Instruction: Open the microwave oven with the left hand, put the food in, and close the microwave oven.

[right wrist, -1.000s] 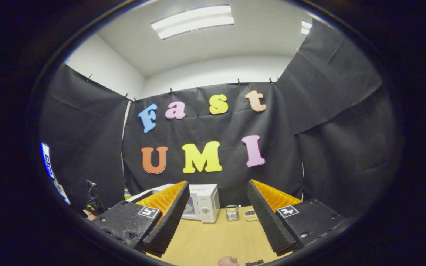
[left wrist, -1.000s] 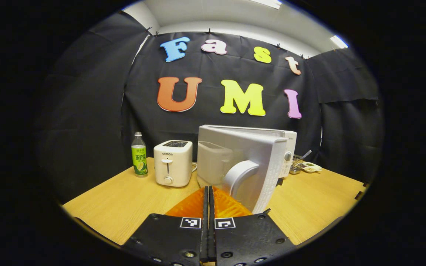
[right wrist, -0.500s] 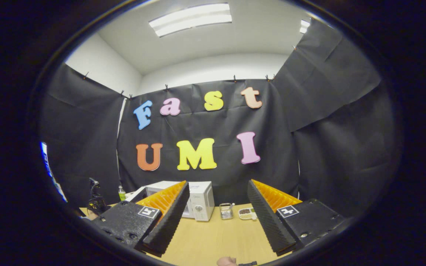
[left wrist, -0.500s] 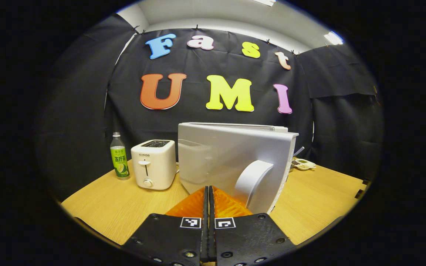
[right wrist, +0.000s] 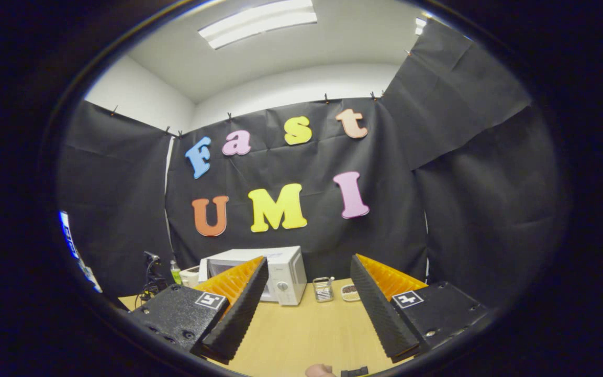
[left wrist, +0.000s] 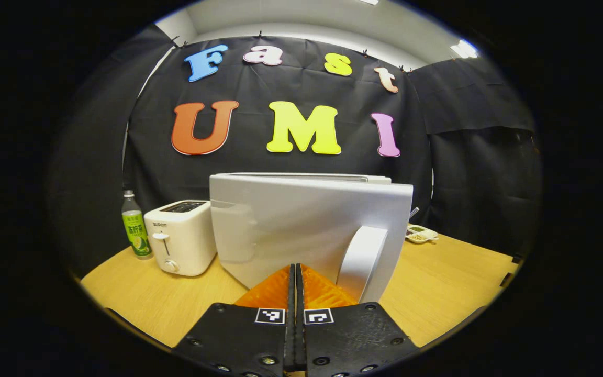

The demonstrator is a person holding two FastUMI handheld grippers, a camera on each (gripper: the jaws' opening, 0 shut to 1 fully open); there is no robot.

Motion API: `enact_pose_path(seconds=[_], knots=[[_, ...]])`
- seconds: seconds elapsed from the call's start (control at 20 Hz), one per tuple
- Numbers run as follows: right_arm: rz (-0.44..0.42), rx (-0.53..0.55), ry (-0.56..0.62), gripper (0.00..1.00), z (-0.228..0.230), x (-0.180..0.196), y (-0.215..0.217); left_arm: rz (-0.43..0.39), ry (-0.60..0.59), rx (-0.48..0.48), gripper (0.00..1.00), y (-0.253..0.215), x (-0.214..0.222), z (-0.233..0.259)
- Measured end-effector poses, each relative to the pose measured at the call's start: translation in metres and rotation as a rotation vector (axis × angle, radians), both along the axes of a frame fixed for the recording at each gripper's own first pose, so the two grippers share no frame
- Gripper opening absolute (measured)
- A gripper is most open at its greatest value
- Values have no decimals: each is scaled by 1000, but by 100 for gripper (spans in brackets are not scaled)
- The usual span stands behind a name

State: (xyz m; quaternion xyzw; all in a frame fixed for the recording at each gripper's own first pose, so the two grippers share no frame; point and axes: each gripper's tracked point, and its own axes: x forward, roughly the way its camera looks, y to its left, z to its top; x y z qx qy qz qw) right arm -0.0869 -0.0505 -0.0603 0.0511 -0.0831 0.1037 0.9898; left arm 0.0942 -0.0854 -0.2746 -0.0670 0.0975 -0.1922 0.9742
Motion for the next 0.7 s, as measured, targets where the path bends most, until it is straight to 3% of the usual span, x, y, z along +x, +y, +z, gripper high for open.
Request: enact_pose_path(seconds=[0.05, 0.1, 0.55, 0.7], knots=[[-2, 5, -5, 91, 1, -1, -2, 8, -5, -11, 0, -6, 6, 2], [1, 11, -12, 100, 3, -1, -2, 29, -5, -16, 0, -10, 13, 2], [-22, -14, -51, 100, 7, 5, -19, -3, 5, -58, 0, -88, 59, -3], [-19, -6, -29, 100, -4, 19, -24, -11, 3, -16, 0, -109, 76, -9]])
